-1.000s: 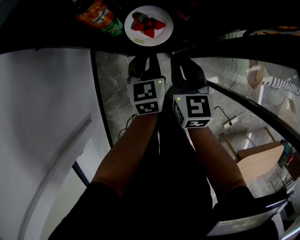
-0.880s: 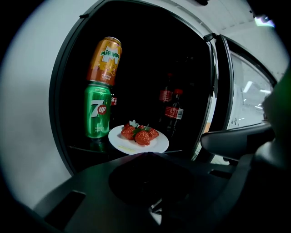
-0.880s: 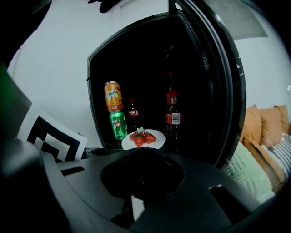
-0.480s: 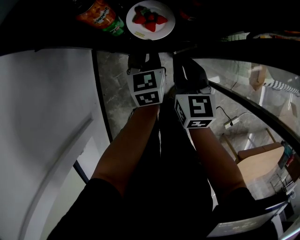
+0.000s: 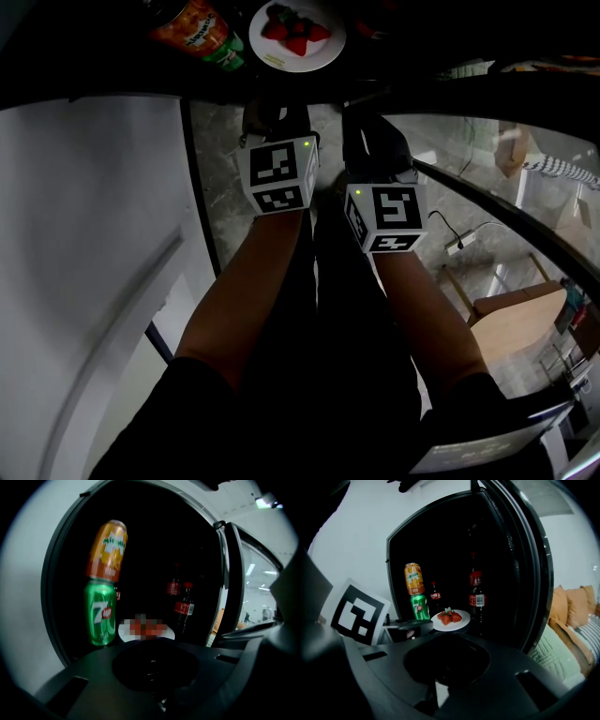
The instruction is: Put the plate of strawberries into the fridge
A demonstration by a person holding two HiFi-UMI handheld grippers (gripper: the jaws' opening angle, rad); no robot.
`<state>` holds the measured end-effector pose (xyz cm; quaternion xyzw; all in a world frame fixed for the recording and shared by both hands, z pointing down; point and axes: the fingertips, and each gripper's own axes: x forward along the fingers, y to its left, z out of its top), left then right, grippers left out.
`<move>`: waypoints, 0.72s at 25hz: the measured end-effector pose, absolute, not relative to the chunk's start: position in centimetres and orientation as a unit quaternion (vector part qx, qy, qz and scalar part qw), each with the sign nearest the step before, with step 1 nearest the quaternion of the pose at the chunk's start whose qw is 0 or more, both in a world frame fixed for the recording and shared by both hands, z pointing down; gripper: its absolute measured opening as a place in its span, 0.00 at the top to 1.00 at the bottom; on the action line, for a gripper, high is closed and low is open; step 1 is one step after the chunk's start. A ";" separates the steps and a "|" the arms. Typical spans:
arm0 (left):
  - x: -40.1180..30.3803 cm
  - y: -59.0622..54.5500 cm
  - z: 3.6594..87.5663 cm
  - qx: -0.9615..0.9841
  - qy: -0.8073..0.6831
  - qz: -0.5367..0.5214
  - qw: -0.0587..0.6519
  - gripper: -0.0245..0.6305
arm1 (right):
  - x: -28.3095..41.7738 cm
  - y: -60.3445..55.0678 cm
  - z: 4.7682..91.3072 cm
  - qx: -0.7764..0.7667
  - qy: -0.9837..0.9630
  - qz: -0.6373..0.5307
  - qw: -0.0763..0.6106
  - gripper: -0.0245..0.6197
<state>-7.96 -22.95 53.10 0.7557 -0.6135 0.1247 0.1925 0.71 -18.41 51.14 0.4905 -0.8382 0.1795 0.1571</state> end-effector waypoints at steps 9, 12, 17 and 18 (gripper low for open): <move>-10.7 -20.7 45.3 0.785 -0.599 0.129 0.088 0.96 | 0.4 -19.0 47.6 0.485 -0.847 0.162 0.144 0.95; -11.1 -20.7 44.1 0.788 -0.598 0.126 0.078 0.96 | 0.5 -19.1 46.5 0.488 -0.849 0.145 0.142 0.95; -11.6 -20.8 42.6 0.792 -0.594 0.120 0.073 0.96 | 0.9 -19.1 45.4 0.499 -0.845 0.130 0.142 0.95; -11.6 -20.8 42.4 0.792 -0.594 0.119 0.075 0.96 | 0.9 -19.1 45.3 0.501 -0.844 0.128 0.141 0.95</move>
